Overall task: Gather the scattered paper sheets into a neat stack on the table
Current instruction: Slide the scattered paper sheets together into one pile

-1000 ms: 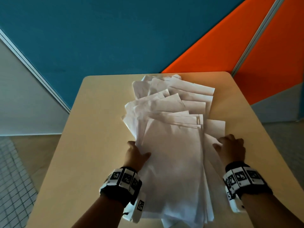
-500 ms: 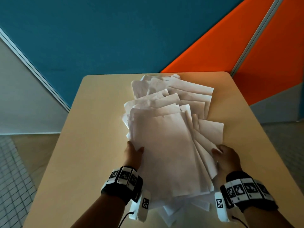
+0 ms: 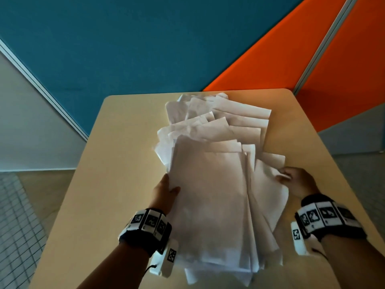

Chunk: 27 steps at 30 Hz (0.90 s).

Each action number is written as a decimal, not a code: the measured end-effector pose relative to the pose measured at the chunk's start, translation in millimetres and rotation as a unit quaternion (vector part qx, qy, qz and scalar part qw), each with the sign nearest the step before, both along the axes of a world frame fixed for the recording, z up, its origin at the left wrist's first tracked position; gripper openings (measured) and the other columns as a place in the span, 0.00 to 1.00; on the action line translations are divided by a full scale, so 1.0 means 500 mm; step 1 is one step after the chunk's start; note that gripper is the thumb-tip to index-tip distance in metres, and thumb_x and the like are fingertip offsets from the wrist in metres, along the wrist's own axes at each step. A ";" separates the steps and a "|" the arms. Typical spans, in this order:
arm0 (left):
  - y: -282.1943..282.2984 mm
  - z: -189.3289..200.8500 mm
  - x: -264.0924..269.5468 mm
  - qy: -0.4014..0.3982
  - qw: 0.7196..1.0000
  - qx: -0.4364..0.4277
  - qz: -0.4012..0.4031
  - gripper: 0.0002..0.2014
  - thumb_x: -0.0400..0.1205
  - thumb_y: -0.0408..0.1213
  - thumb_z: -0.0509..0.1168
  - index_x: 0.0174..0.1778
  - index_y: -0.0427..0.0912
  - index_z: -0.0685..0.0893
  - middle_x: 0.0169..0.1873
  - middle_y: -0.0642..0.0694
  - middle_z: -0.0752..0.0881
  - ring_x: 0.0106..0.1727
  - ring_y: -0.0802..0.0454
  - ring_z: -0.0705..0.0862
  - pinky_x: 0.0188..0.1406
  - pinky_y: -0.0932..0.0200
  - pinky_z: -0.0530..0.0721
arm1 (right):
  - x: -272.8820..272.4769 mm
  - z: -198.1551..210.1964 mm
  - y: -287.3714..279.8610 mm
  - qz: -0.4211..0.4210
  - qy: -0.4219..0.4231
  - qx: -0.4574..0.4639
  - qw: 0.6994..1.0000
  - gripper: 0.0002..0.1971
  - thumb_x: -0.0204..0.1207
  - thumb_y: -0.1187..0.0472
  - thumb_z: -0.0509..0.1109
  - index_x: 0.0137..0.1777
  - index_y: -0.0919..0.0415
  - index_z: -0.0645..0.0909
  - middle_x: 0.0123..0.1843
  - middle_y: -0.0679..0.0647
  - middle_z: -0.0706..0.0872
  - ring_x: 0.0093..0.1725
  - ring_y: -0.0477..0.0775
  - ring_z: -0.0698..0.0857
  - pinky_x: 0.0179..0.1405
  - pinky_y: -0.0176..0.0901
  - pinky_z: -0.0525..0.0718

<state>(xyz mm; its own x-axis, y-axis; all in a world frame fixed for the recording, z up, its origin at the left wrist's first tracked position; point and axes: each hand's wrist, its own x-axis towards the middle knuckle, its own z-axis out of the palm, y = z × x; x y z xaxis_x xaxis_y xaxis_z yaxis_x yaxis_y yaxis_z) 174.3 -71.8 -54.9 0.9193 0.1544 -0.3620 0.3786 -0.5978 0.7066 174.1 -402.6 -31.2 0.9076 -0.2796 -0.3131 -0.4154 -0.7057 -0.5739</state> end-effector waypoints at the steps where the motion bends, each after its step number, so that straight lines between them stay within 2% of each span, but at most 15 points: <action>1: -0.003 0.001 0.001 0.002 1.000 0.003 -0.005 0.29 0.78 0.33 0.66 0.75 0.31 0.66 0.73 0.34 0.74 0.72 0.39 0.74 0.71 0.51 0.71 | 0.015 0.006 0.006 0.018 -0.006 -0.002 1.000 0.05 0.72 0.60 0.72 0.46 0.59 0.83 0.45 0.62 0.85 0.57 0.56 0.80 0.49 0.47 0.75; 3: -0.006 0.001 0.002 -0.001 1.000 0.005 -0.003 0.28 0.78 0.32 0.66 0.73 0.30 0.67 0.72 0.34 0.75 0.71 0.39 0.75 0.68 0.53 0.71 | 0.044 0.008 0.030 0.015 -0.036 0.012 0.999 0.16 0.75 0.64 0.70 0.61 0.67 0.80 0.62 0.65 0.84 0.65 0.61 0.80 0.61 0.47 0.74; 4: -0.007 0.001 0.002 -0.007 1.000 0.006 0.002 0.26 0.78 0.32 0.66 0.72 0.29 0.69 0.70 0.33 0.77 0.69 0.39 0.77 0.62 0.55 0.73 | 0.053 0.011 0.044 -0.008 -0.043 0.038 0.998 0.20 0.75 0.62 0.70 0.66 0.66 0.76 0.67 0.63 0.81 0.68 0.61 0.78 0.62 0.45 0.73; 6: -0.008 0.001 0.002 -0.014 1.000 0.005 0.015 0.23 0.78 0.31 0.66 0.68 0.28 0.71 0.65 0.31 0.80 0.64 0.37 0.79 0.51 0.57 0.72 | 0.053 0.009 0.060 -0.067 -0.031 0.086 0.994 0.26 0.74 0.57 0.71 0.69 0.64 0.71 0.71 0.61 0.78 0.70 0.61 0.76 0.63 0.44 0.72; 8: -0.008 -0.004 0.001 -0.010 0.999 0.000 0.032 0.24 0.78 0.32 0.66 0.68 0.27 0.70 0.65 0.29 0.80 0.63 0.36 0.79 0.55 0.53 0.74 | 0.030 -0.013 0.049 -0.081 0.031 0.070 0.994 0.30 0.73 0.56 0.72 0.71 0.67 0.68 0.70 0.66 0.78 0.69 0.65 0.77 0.67 0.51 0.75; 10: -0.009 -0.008 0.002 -0.009 0.999 0.001 0.036 0.25 0.78 0.32 0.66 0.69 0.27 0.70 0.65 0.29 0.79 0.64 0.35 0.78 0.60 0.50 0.75 | 0.002 -0.031 0.032 -0.052 0.085 0.037 0.994 0.23 0.74 0.60 0.71 0.64 0.73 0.74 0.60 0.72 0.83 0.59 0.70 0.83 0.61 0.60 0.82; 11: -0.011 -0.010 0.002 -0.013 0.999 0.003 0.031 0.24 0.78 0.32 0.66 0.68 0.27 0.70 0.65 0.29 0.80 0.63 0.35 0.79 0.59 0.50 0.75 | -0.007 -0.036 0.028 -0.039 0.087 0.029 0.995 0.17 0.74 0.63 0.69 0.58 0.76 0.77 0.54 0.74 0.86 0.54 0.70 0.85 0.55 0.59 0.84; 12: -0.012 -0.009 0.002 -0.020 1.000 0.005 0.024 0.23 0.78 0.31 0.66 0.68 0.28 0.71 0.64 0.29 0.81 0.63 0.35 0.79 0.58 0.51 0.76 | -0.010 -0.039 0.029 -0.026 0.078 0.018 0.996 0.14 0.75 0.66 0.68 0.54 0.77 0.79 0.51 0.74 0.87 0.52 0.70 0.85 0.50 0.55 0.83; 14: -0.014 -0.006 0.001 -0.029 0.999 0.002 0.015 0.23 0.78 0.31 0.66 0.68 0.29 0.71 0.63 0.30 0.81 0.62 0.36 0.80 0.58 0.52 0.76 | -0.002 -0.037 0.043 -0.003 0.034 -0.002 0.999 0.11 0.75 0.67 0.67 0.54 0.74 0.81 0.53 0.72 0.87 0.54 0.68 0.85 0.47 0.44 0.76; 16: -0.015 -0.004 0.001 -0.029 1.000 0.001 0.011 0.23 0.78 0.30 0.66 0.68 0.29 0.71 0.64 0.31 0.81 0.63 0.37 0.80 0.57 0.54 0.75 | 0.020 -0.033 0.073 0.016 0.000 -0.009 1.000 0.09 0.76 0.67 0.65 0.53 0.71 0.82 0.53 0.68 0.88 0.55 0.66 0.85 0.48 0.43 0.73; 18: -0.012 -0.003 0.001 -0.027 1.000 0.000 0.013 0.23 0.78 0.31 0.66 0.68 0.29 0.71 0.64 0.30 0.81 0.63 0.37 0.80 0.53 0.57 0.73 | 0.041 -0.031 0.106 0.020 -0.013 0.002 1.000 0.06 0.77 0.66 0.62 0.44 0.67 0.80 0.43 0.65 0.85 0.52 0.64 0.84 0.45 0.42 0.71; 21: -0.011 -0.002 0.002 -0.021 0.999 -0.007 0.026 0.23 0.78 0.31 0.66 0.67 0.27 0.71 0.64 0.29 0.80 0.63 0.36 0.79 0.52 0.56 0.73 | 0.032 -0.025 0.103 0.007 0.029 0.005 1.000 0.11 0.78 0.62 0.62 0.34 0.63 0.73 0.34 0.58 0.79 0.41 0.56 0.78 0.40 0.39 0.71; 24: -0.013 -0.004 -0.001 -0.024 0.999 -0.016 0.034 0.21 0.78 0.29 0.66 0.65 0.26 0.72 0.62 0.28 0.81 0.60 0.36 0.80 0.48 0.60 0.68 | -0.007 -0.019 0.065 0.019 0.101 0.076 0.992 0.15 0.76 0.69 0.65 0.27 0.63 0.76 0.29 0.58 0.83 0.28 0.52 0.80 0.25 0.30 0.79; 25: -0.014 -0.006 -0.001 -0.023 0.999 -0.018 0.034 0.20 0.78 0.29 0.66 0.64 0.27 0.73 0.61 0.28 0.81 0.60 0.36 0.80 0.47 0.61 0.67 | -0.014 -0.020 0.061 0.024 0.107 0.092 0.990 0.14 0.75 0.71 0.66 0.27 0.62 0.77 0.30 0.61 0.85 0.28 0.53 0.82 0.28 0.35 0.81; 27: -0.018 -0.007 0.000 -0.021 0.999 -0.013 0.027 0.21 0.78 0.30 0.66 0.65 0.27 0.72 0.62 0.28 0.82 0.60 0.36 0.80 0.47 0.61 0.68 | -0.014 -0.027 0.070 0.034 0.092 0.072 0.993 0.13 0.74 0.71 0.68 0.29 0.60 0.77 0.36 0.64 0.86 0.35 0.59 0.85 0.33 0.42 0.80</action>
